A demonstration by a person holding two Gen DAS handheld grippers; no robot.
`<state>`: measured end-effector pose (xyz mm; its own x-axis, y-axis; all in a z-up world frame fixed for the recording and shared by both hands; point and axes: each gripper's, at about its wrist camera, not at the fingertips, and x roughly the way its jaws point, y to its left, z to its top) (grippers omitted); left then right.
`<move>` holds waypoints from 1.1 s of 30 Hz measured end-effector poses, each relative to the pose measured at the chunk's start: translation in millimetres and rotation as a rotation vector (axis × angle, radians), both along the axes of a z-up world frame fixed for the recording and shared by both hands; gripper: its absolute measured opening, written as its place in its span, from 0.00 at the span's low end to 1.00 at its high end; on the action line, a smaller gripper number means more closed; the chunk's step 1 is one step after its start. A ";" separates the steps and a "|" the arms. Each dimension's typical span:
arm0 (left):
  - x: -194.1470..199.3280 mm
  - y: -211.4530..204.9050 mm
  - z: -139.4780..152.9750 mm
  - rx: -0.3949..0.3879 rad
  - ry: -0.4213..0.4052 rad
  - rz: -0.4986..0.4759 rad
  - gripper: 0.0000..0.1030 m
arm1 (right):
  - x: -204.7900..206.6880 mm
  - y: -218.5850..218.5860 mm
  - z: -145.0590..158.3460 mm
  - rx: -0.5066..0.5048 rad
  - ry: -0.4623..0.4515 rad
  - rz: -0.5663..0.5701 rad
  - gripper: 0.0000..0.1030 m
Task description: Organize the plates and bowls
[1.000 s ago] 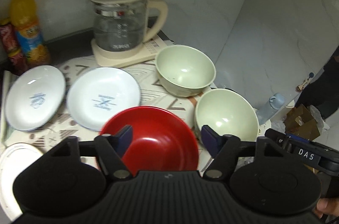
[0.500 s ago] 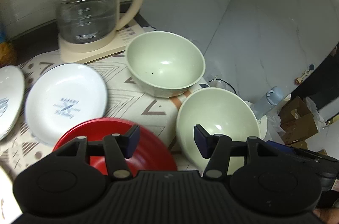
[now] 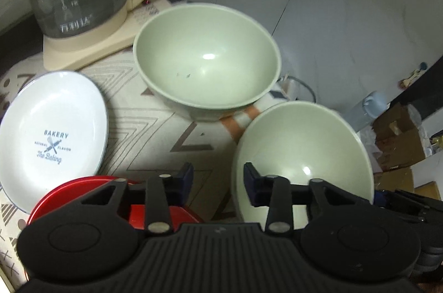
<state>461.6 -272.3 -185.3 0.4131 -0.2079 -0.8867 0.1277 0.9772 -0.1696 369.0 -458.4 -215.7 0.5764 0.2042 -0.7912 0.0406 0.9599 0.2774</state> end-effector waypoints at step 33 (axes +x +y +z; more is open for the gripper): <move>-15.9 28.8 57.6 -0.159 -0.027 0.068 0.10 | 10.6 7.2 49.6 -0.002 -0.112 -0.017 0.11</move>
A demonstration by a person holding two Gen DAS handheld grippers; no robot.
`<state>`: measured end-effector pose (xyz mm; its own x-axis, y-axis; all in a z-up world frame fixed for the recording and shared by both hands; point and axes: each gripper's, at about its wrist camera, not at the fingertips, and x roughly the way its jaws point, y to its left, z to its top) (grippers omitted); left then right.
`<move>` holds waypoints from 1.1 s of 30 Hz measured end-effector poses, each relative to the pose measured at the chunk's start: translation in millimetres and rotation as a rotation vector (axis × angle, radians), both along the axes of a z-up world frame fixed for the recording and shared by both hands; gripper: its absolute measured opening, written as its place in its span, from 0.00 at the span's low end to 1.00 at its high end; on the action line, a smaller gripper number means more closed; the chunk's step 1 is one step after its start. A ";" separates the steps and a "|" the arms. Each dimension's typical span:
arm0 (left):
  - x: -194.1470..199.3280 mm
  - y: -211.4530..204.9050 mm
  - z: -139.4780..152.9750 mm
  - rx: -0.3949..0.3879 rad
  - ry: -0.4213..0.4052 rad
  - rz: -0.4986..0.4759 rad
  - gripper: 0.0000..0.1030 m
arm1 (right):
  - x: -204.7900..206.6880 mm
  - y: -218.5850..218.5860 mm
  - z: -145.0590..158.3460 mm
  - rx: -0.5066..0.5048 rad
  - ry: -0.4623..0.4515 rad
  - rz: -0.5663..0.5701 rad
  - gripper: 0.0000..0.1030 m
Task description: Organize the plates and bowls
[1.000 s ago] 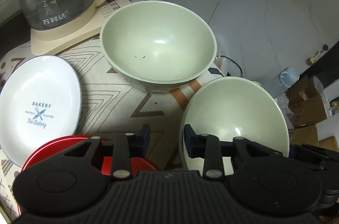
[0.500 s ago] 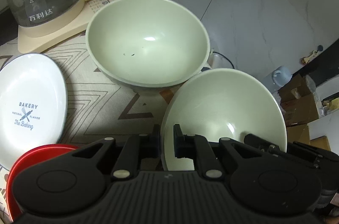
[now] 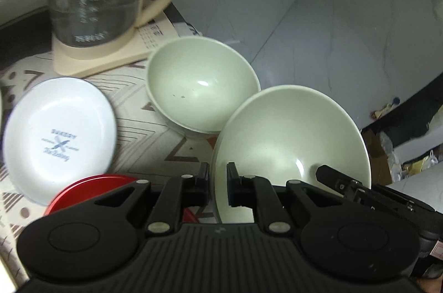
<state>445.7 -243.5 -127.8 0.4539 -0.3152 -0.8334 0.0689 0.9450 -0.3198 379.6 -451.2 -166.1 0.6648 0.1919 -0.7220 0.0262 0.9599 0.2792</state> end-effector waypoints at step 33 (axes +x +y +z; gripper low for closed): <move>-77.9 109.5 -20.8 -0.043 0.084 0.234 0.10 | -33.7 121.1 10.4 -0.139 -0.002 0.239 0.09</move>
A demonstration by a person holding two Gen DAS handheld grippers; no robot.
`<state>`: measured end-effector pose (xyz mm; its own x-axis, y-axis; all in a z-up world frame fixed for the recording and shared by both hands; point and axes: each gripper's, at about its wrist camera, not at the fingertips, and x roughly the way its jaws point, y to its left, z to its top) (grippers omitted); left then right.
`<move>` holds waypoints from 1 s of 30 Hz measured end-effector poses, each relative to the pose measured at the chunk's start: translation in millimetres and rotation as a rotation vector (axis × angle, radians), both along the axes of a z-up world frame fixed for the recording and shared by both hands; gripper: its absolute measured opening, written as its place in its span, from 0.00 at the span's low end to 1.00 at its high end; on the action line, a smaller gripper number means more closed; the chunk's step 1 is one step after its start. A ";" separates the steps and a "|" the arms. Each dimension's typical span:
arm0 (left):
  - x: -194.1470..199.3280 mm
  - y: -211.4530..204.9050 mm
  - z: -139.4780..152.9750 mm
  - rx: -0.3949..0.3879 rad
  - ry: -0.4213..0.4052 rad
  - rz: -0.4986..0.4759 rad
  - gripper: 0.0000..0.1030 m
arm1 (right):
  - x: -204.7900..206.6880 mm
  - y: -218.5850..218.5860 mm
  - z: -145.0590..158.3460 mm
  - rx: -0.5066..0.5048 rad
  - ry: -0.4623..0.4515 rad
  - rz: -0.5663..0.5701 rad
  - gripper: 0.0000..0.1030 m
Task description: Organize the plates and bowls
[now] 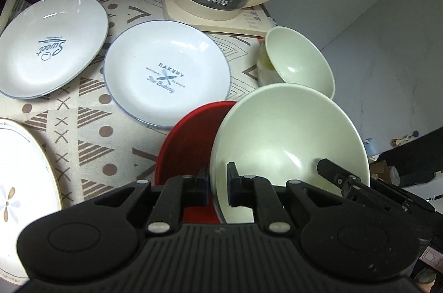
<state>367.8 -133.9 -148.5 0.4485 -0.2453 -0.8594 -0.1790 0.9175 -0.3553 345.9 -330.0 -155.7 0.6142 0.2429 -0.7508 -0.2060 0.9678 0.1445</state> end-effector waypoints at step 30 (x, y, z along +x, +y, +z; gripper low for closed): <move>51.6 -30.7 61.3 0.246 -0.097 -0.009 0.72 | 25.7 -6.7 2.7 0.172 0.052 -0.006 0.45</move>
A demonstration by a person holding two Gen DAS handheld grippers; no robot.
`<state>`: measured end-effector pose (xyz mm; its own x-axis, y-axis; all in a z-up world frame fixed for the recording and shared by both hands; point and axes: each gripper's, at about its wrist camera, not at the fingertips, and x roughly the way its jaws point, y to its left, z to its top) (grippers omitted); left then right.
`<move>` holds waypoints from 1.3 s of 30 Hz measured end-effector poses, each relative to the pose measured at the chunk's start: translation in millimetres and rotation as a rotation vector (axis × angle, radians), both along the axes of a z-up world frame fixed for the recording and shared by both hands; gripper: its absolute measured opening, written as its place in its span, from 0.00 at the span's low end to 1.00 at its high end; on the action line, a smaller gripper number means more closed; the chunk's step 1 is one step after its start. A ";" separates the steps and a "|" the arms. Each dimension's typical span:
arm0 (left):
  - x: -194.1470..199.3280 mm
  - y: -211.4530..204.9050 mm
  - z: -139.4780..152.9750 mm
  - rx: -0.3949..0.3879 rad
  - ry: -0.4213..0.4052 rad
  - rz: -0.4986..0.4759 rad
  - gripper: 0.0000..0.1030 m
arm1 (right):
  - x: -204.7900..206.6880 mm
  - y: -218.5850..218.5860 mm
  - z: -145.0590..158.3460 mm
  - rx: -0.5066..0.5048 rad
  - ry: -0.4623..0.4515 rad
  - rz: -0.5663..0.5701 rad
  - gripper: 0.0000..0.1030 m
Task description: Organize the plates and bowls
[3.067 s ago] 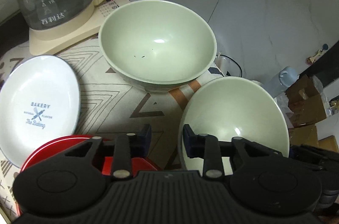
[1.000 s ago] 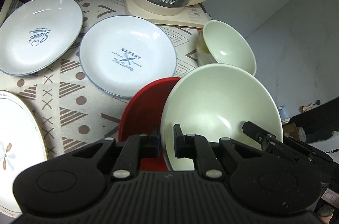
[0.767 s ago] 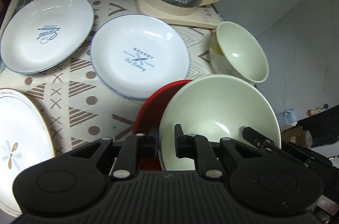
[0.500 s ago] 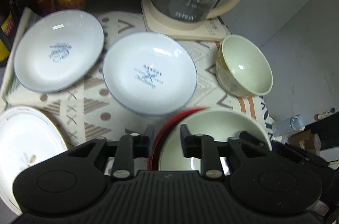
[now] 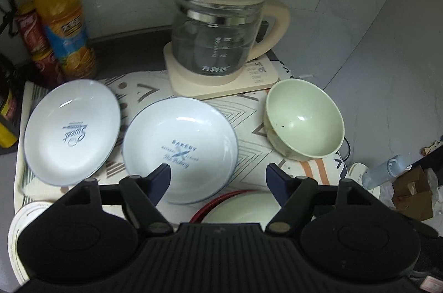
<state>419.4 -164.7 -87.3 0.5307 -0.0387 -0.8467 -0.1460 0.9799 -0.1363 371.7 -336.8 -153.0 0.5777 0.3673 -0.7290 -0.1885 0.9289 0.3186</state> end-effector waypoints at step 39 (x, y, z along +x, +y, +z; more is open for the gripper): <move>114.2 -65.1 -118.7 -0.129 0.190 0.110 0.47 | 115.8 -82.5 -62.7 0.067 0.076 -0.186 0.52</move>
